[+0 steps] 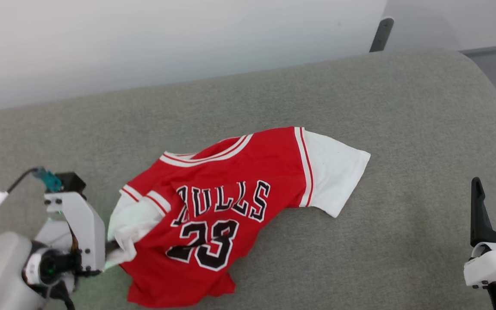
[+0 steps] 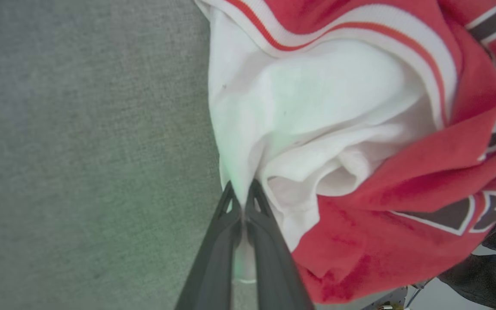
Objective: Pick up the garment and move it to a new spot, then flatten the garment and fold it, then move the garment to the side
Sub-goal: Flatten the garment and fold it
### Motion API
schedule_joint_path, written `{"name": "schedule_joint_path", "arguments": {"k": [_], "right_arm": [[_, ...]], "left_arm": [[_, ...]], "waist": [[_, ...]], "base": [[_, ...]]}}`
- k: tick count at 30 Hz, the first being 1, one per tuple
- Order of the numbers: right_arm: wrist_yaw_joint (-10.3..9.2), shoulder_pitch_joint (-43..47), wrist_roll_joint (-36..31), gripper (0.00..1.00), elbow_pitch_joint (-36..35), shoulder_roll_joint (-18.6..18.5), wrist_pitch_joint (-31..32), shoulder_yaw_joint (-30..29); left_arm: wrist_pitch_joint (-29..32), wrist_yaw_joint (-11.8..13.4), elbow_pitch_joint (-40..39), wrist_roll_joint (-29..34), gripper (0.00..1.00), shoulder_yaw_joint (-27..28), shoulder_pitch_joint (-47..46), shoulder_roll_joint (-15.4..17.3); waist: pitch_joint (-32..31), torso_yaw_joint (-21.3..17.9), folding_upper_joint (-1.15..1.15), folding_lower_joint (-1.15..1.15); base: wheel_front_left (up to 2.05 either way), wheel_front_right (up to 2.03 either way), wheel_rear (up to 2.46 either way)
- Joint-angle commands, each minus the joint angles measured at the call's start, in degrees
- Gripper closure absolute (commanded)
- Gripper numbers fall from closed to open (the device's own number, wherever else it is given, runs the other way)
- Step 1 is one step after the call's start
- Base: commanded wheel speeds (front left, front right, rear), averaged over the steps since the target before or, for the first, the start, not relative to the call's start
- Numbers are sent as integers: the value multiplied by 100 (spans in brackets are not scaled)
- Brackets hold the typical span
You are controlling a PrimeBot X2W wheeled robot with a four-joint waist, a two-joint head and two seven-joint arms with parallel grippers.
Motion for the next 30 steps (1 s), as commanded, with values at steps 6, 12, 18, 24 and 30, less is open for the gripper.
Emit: {"name": "schedule_joint_path", "arguments": {"k": [6,12,18,24,30], "right_arm": [[-6,36,41,0,-49,-66,-52,102],[-6,101,16,0,-86,-128,-42,207],[-6,162,59,0,-119,-203,-4,252],[-6,225,117,0,-245,-268,86,308],[-6,239,180,0,-380,-315,143,340]], "left_arm": [[-243,111,-64,-64,0,89,214,-116],[-316,69,-4,-8,0,67,228,-61],[-310,22,39,44,0,19,188,-12],[-266,-85,309,200,0,-156,79,-15],[-286,-182,694,172,0,-221,103,-63]], "waist": [[-181,120,0,0],[-444,103,0,0],[-640,105,0,0],[-666,75,0,0],[-577,-1,0,0]], "base": [[0,0,0],[0,0,0],[0,0,0],[0,0,0],[0,0,0]]}}
